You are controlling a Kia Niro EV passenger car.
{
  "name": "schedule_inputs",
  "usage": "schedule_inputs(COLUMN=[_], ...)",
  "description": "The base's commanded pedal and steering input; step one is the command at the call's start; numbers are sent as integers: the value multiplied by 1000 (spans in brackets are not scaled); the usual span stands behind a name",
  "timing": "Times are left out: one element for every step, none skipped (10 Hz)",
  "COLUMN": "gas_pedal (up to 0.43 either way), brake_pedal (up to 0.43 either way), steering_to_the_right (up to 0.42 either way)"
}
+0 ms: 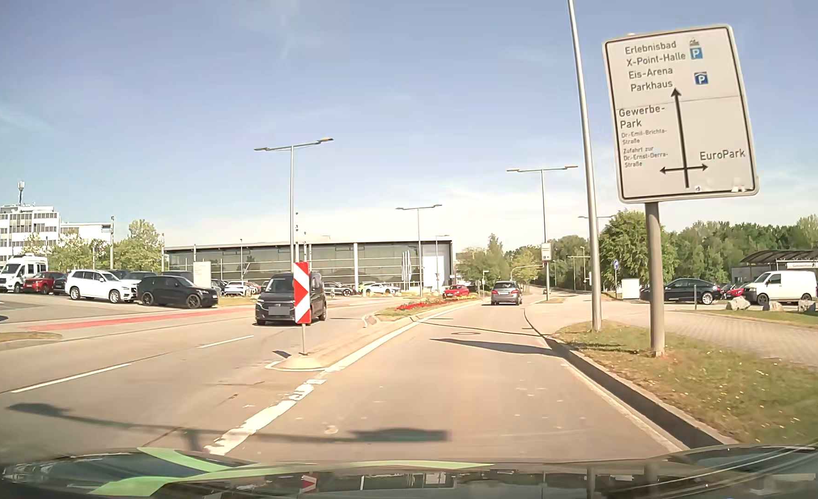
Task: Follow the waypoints while adhering to traffic rules and regulations
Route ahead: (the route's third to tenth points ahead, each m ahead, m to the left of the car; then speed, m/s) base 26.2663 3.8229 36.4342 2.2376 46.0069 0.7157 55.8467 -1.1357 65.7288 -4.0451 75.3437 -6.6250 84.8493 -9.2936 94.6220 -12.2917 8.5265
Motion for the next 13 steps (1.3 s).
schedule_inputs(gas_pedal=[150,150,150,150,150,150,150,150,150,150,150,150,150], brake_pedal=[0,0,0,0,0,0,0,0,0,0,0,0,0], steering_to_the_right=[16,16,16,16,16,17,17,18,19,19,20,19,20])
